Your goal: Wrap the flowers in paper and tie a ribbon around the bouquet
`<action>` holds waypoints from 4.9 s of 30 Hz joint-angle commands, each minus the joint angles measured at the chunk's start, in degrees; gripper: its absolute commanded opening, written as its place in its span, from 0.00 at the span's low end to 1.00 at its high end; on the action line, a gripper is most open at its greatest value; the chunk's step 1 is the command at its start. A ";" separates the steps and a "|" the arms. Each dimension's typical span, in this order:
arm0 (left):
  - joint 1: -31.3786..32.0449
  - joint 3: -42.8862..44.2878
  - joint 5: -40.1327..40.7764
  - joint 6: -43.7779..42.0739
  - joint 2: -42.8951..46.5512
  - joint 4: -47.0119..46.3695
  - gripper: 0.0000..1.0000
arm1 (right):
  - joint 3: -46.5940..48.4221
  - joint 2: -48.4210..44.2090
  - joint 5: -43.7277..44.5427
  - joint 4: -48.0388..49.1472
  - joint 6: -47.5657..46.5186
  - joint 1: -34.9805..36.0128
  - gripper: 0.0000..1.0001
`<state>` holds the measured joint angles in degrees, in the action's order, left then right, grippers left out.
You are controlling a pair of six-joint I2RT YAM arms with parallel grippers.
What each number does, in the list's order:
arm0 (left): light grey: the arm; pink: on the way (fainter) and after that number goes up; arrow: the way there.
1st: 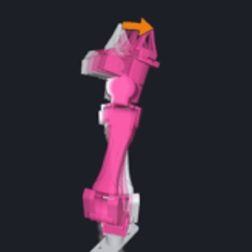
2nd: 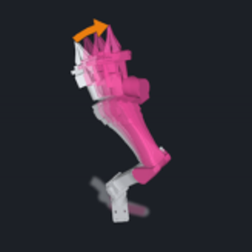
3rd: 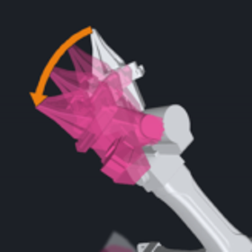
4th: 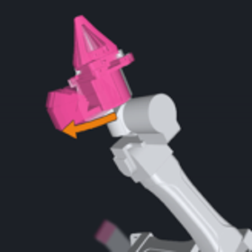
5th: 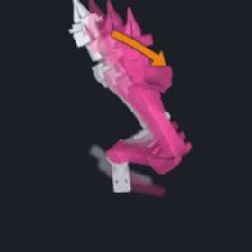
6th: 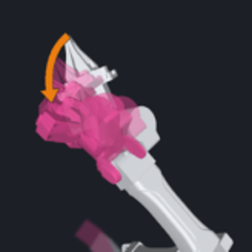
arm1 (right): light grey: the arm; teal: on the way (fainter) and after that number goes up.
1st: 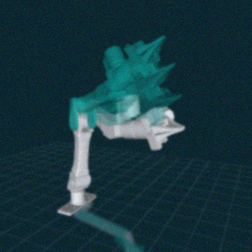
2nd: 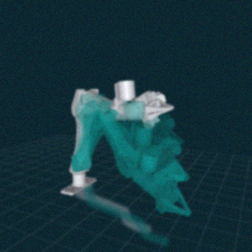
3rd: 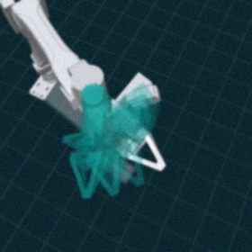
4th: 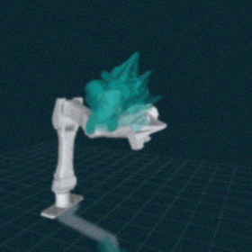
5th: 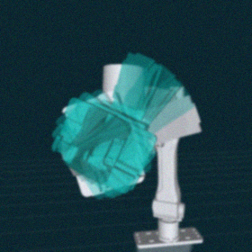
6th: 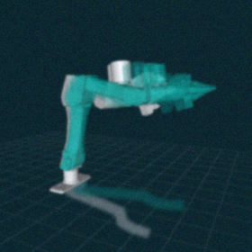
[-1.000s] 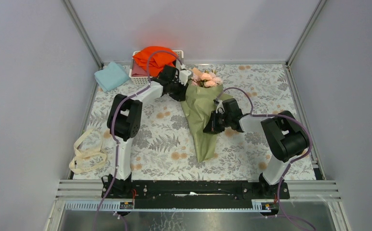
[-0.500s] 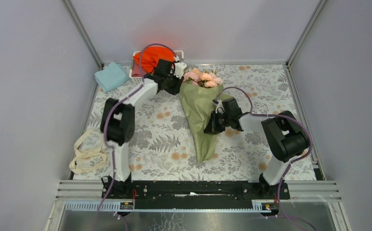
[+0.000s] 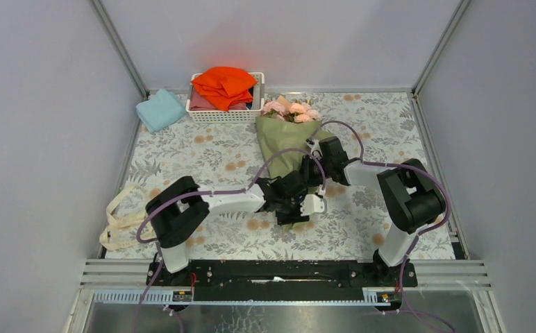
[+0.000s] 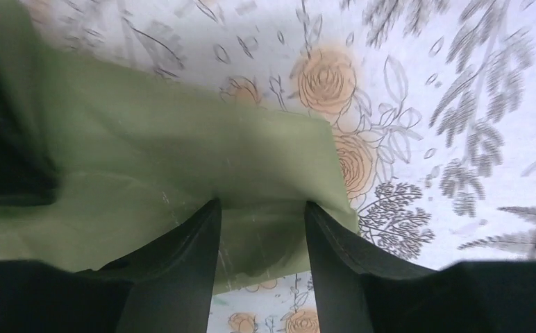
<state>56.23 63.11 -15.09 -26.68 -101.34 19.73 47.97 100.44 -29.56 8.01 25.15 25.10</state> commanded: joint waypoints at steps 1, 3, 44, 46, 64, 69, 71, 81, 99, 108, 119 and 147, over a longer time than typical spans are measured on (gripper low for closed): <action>2.76 -2.82 7.38 -5.00 -2.28 -8.29 0.55 | 3.36 -0.88 0.50 1.31 1.30 -1.17 0.17; 3.24 -3.96 8.44 -5.86 -3.29 -8.75 0.56 | 3.74 -2.11 0.59 1.23 1.32 -2.51 0.24; -0.20 0.06 0.94 -9.32 0.39 6.35 0.69 | 5.52 20.20 -21.04 43.29 24.29 -14.47 0.00; -3.64 6.52 -2.08 -7.63 2.63 14.33 0.81 | 4.72 17.75 -18.82 39.77 21.57 -14.46 0.00; -81.76 -0.67 12.52 -6.12 5.75 22.97 0.90 | 7.43 8.22 -6.08 11.18 2.94 -12.00 0.00; -85.23 -4.06 11.40 -6.15 2.69 17.81 0.90 | 8.20 7.29 -5.10 8.50 1.59 -11.48 0.00; -85.43 -4.90 11.32 -5.72 1.87 16.73 0.87 | 8.00 6.55 -4.49 7.81 1.17 -11.47 0.00; -83.62 -4.44 3.33 -4.45 3.42 18.79 0.00 | 7.14 3.56 -3.03 5.93 0.27 -11.57 0.00; -63.65 58.37 -50.26 -10.62 24.03 62.84 0.00 | 10.54 2.79 0.36 0.03 -0.67 -11.66 0.00; -45.11 22.26 -48.84 -24.11 27.70 59.45 0.00 | 14.94 3.75 -0.70 -1.97 0.99 -11.66 0.00; 9.73 19.16 -13.67 -11.88 8.64 34.16 0.00 | 28.78 7.71 0.10 -13.68 4.09 -11.66 0.00; 19.00 45.53 9.16 -12.74 -6.80 30.47 0.99 | 30.60 4.69 -1.47 -15.79 4.88 -10.64 0.00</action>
<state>76.84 101.89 3.62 -45.58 -112.75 36.88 77.84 108.49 -30.89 -8.49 31.11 13.19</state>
